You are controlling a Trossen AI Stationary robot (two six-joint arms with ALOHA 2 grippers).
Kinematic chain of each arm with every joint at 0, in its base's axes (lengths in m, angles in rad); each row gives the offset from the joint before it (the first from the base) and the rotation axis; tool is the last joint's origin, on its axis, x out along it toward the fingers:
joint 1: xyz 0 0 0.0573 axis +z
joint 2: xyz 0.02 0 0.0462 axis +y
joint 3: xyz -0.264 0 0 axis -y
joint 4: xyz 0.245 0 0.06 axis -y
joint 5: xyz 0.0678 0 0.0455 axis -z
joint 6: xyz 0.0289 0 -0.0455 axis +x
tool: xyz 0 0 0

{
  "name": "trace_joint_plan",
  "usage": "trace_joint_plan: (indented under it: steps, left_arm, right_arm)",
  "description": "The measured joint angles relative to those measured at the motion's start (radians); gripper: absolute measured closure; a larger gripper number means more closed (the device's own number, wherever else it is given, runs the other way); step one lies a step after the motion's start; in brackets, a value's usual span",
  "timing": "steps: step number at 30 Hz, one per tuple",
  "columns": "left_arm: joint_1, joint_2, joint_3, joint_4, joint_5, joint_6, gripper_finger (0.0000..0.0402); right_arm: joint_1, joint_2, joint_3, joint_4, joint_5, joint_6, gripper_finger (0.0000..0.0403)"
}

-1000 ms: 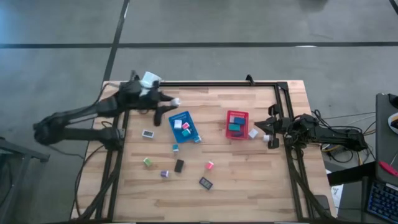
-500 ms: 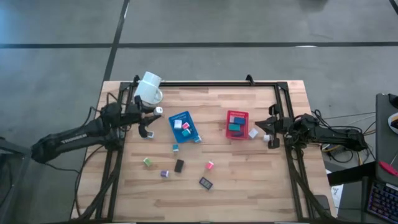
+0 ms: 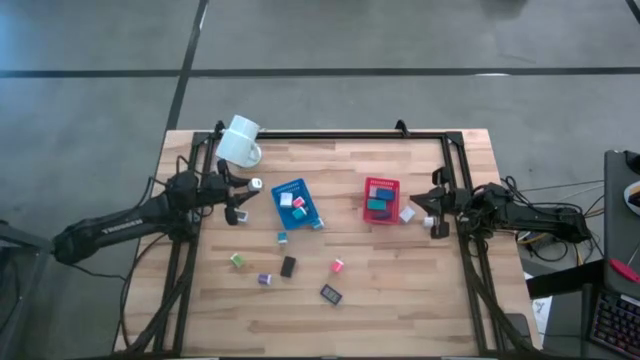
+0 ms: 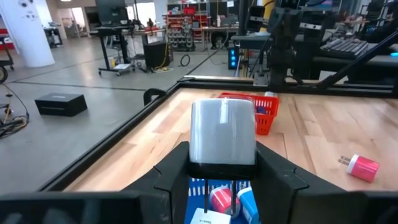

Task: Pick & Place Office items
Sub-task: Put the top black and white charger adapter into the blue bin

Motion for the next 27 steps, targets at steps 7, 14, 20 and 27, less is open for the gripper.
trace_joint_plan:
  steps: [7, 14, 20, 27]
  left_arm:
    - [0.0, 0.0, -0.003, 0.0, -0.003, -0.001, 0.0267]
    - [0.0, 0.011, 0.039, 0.035, -0.002, -0.097, 0.0267]
    - [-0.001, 0.162, 0.215, -0.117, -0.011, -0.117, 0.0267]
    - [-0.006, 0.483, 0.353, -0.183, -0.022, -0.088, 0.0267]
  right_arm:
    - [0.0, 0.0, -0.003, 0.002, 0.021, 0.0, 0.0394]
    - [0.0, 0.0, -0.004, 0.01, 0.021, 0.0, 0.0394]
    - [0.0, 0.0, -0.006, 0.039, 0.021, -0.009, 0.0394]
    - [0.0, 0.0, -0.006, 0.045, 0.021, -0.02, 0.0394]
